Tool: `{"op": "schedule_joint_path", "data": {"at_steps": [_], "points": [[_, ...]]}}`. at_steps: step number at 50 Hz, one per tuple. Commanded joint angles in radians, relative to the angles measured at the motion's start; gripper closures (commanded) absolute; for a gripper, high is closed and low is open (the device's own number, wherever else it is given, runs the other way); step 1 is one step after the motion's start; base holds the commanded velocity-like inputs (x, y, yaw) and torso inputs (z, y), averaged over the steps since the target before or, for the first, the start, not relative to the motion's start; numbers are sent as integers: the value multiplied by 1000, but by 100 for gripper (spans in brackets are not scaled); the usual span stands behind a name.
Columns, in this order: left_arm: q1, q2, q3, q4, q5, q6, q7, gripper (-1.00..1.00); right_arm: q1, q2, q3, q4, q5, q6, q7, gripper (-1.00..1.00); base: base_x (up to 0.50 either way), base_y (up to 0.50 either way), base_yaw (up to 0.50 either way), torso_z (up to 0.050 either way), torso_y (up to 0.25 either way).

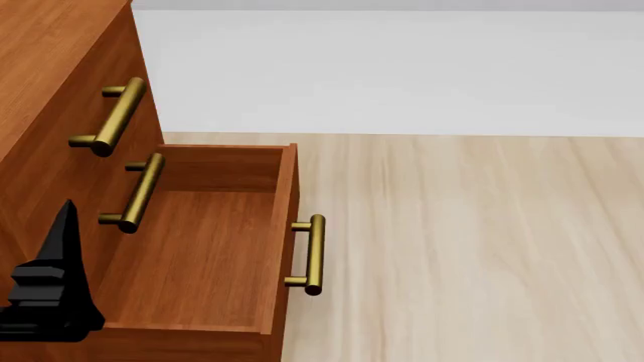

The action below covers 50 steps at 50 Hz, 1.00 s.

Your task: Put the wine bottle in the bottom drawer of the cabinet.

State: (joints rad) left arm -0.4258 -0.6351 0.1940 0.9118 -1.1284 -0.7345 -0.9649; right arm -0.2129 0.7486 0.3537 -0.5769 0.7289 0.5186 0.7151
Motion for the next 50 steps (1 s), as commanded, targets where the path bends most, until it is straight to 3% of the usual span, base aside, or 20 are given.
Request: {"op": "schedule_joint_path", "data": {"at_steps": [1,26,50], "points": [[-2,-1,5,-2,1,2,-2,-100,-1,-19,-21,45,-20,-22,-20,-100,0,0,0,0,0],[-7,-2,19,1,8,6,-6,-100,219,18,-174,173,-30,35,-70,-100,0,0,0,0,0],[-6,-4,30,-6,17,13,-2,-100,256,-10,-205,282,-53,-12,-119,-100,0,0,0,0,0]]}}
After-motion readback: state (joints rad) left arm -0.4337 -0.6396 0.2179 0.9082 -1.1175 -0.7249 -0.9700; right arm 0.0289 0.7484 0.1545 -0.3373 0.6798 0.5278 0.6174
